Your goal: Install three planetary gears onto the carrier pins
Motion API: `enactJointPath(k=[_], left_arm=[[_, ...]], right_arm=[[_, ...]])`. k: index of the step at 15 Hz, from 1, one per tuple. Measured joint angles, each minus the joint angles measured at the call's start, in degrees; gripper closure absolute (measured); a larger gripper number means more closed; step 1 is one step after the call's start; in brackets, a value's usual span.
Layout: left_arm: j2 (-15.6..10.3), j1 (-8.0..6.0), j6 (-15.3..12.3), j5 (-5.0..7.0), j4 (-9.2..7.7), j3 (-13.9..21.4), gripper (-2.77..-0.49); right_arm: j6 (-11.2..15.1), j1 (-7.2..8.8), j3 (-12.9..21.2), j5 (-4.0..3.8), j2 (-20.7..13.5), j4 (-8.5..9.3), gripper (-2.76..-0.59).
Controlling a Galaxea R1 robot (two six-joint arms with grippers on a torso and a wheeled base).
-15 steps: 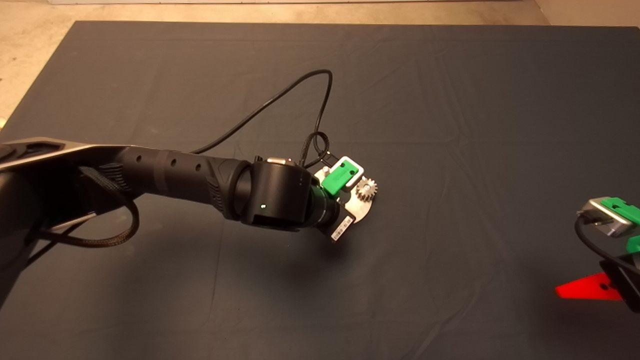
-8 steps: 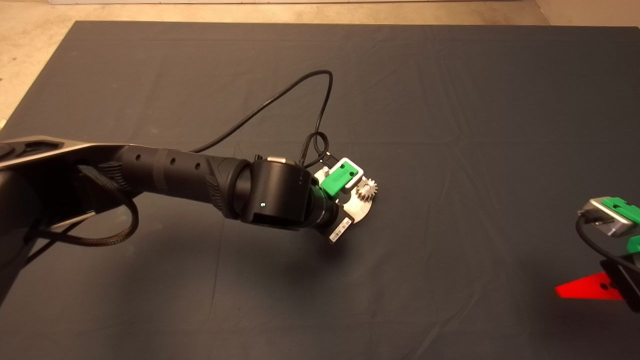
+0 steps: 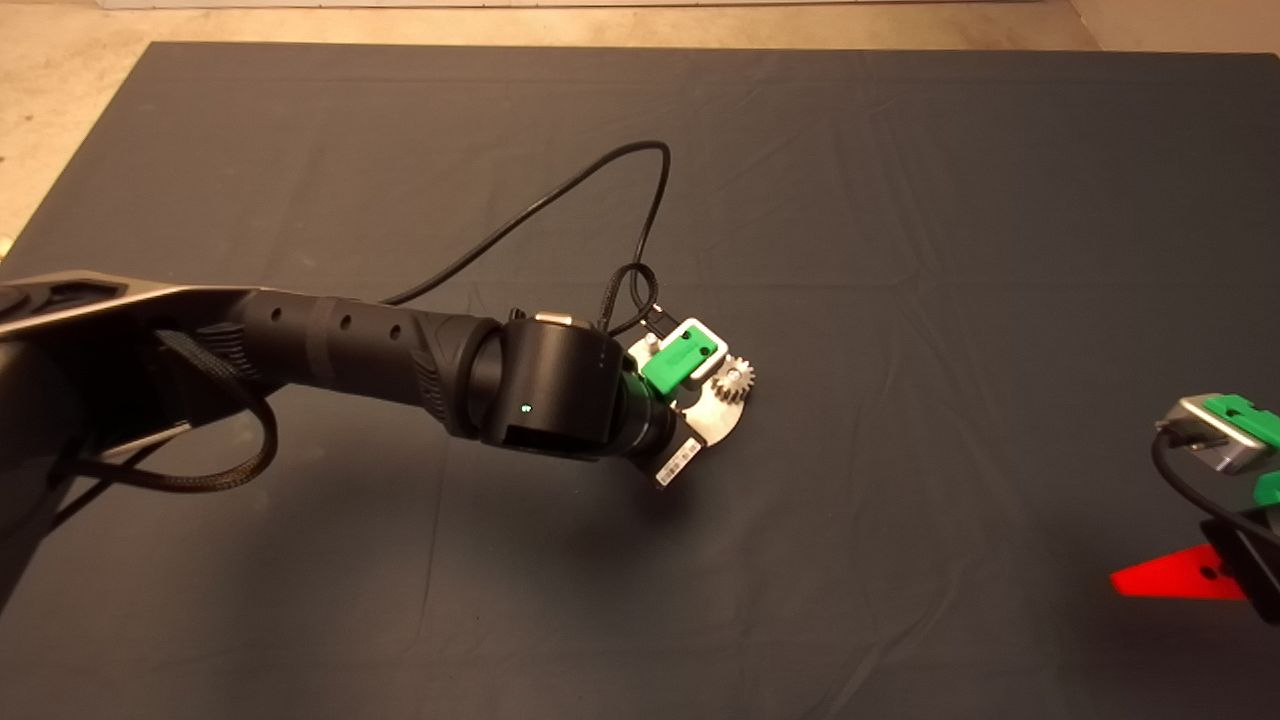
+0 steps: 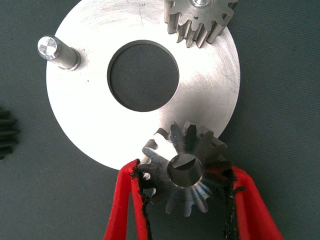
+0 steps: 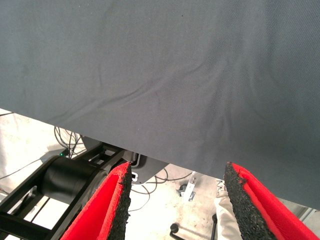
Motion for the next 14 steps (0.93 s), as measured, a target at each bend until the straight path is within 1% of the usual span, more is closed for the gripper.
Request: enactJointPath(k=[1,4,6,7,13,14], left_arm=[[0.0,0.00,0.5,0.23,0.00,0.0,-0.55],[0.1,0.00,1.0,1.55,0.00,0.0,-0.55],[0.1,-0.02,1.1,1.88,-0.01,0.0,-0.55],[0.1,-0.02,1.5,1.90,-0.02,0.0,-0.55],[0.1,-0.02,1.5,1.94,-0.06,0.0,-0.55],[0.1,-0.05,1.5,1.94,-0.06,0.0,-0.55]], right_arm=[[0.0,0.00,0.0,0.00,0.0,0.00,-1.34],[0.0,0.00,0.0,0.00,0.0,0.00,-1.34],[0.0,0.00,0.0,0.00,0.0,0.00,-1.34],[0.0,0.00,0.0,0.00,0.0,0.00,-1.34],[0.0,0.00,0.0,0.00,0.0,0.00,-1.34],[0.0,0.00,0.0,0.11,0.0,0.00,-1.34]])
